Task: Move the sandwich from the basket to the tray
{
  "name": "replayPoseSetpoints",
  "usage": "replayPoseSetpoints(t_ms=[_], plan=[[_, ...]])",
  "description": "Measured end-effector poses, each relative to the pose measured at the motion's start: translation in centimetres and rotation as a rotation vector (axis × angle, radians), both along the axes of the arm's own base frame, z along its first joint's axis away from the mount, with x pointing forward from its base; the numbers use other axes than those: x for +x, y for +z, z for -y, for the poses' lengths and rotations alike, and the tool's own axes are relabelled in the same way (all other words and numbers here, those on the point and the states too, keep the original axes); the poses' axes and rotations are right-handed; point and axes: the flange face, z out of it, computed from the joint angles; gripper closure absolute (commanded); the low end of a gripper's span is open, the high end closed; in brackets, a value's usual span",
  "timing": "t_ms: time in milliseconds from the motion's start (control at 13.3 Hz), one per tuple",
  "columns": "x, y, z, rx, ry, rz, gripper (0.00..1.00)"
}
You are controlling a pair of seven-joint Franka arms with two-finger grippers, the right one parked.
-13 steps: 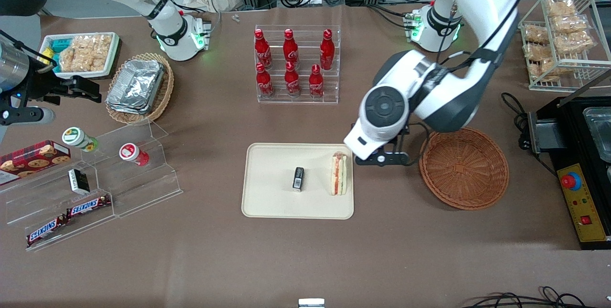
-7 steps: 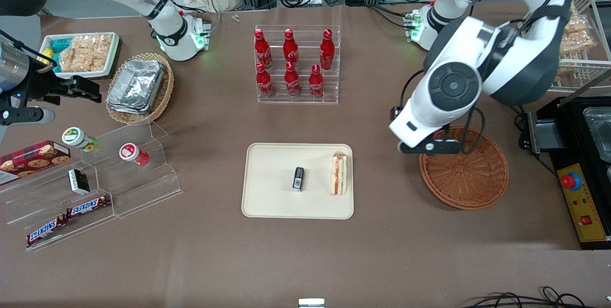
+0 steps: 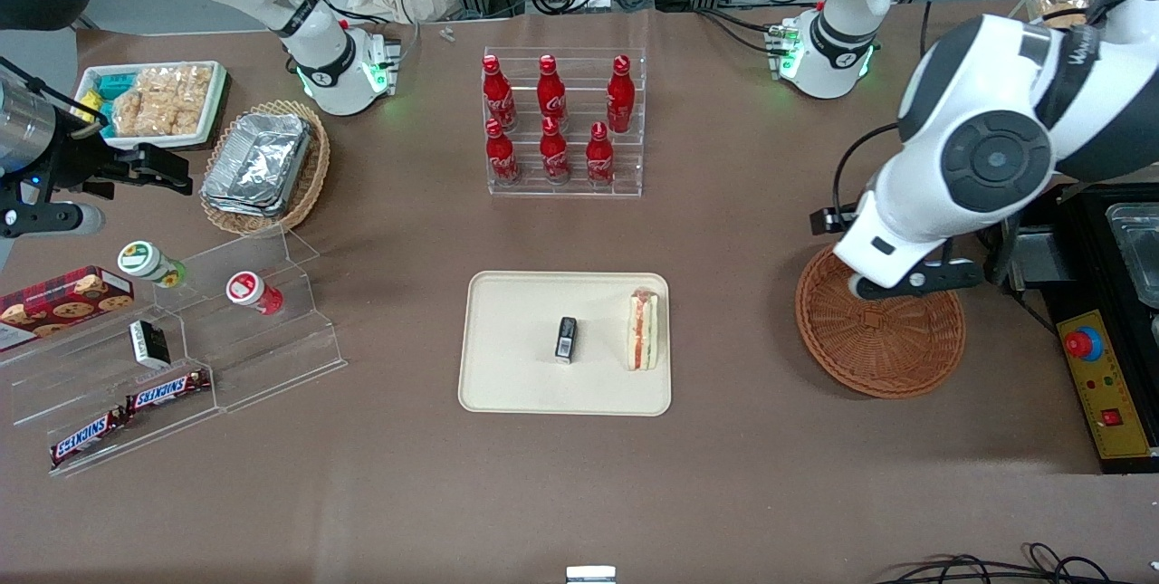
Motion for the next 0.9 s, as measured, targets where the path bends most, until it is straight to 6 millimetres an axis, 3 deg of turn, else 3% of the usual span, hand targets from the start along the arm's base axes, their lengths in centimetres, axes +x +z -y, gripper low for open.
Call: replayPoseSetpoints(t_ms=[376, 902], plan=[[1.1, 0.0, -4.4, -0.001, 0.072, 0.001, 0.0], [1.9, -0.1, -7.8, 0.019, 0.046, 0.003, 0.0]])
